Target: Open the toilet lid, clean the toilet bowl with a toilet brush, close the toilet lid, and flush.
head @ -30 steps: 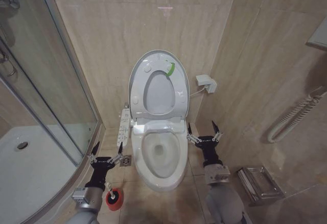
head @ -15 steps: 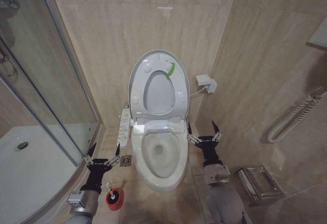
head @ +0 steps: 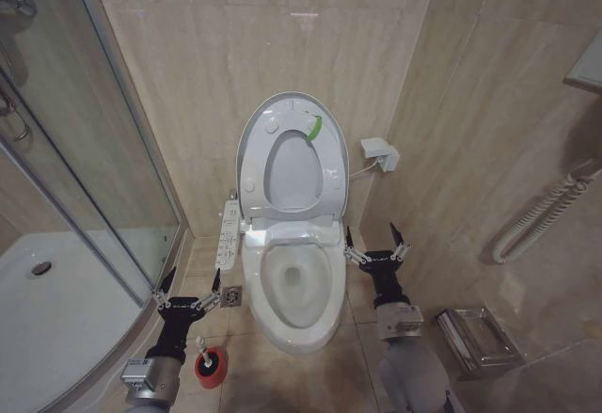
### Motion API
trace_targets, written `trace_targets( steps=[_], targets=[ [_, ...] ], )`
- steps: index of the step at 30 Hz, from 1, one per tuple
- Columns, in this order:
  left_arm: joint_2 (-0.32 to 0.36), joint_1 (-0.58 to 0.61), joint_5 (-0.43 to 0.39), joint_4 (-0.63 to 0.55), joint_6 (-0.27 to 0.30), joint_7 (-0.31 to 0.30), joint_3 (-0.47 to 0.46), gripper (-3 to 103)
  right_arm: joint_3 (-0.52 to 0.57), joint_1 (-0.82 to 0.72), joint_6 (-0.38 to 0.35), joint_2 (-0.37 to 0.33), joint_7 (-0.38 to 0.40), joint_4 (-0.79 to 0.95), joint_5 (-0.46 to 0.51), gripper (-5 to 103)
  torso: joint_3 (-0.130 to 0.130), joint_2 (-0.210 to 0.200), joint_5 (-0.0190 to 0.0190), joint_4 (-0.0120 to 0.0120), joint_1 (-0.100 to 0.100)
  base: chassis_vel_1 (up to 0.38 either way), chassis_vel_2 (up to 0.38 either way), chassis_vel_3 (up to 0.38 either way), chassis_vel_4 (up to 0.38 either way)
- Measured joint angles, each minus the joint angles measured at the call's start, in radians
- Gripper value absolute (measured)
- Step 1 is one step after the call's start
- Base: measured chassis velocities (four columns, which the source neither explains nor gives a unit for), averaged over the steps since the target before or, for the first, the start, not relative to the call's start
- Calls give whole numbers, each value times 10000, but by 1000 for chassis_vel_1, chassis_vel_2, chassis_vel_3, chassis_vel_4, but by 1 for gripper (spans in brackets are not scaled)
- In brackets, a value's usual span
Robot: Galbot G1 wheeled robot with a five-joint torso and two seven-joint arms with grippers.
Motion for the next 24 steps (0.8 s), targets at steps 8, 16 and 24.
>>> trace_targets(
  steps=[8, 16, 24],
  targets=[
    [-2, -1, 4, -1, -7, 2, 2, 100, 0, 0, 0, 0, 0, 0, 0, 100, 0, 0, 0, 0, 0, 0, 0, 0, 0],
    [-2, -3, 4, -1, -12, 2, 6, 100, 0, 0, 0, 0, 0, 0, 0, 100, 0, 0, 0, 0, 0, 0, 0, 0, 0],
    [-1, -4, 3, -1, -17, 2, 8, 100, 0, 0, 0, 0, 0, 0, 0, 100, 0, 0, 0, 0, 0, 0, 0, 0, 0]
  ],
)
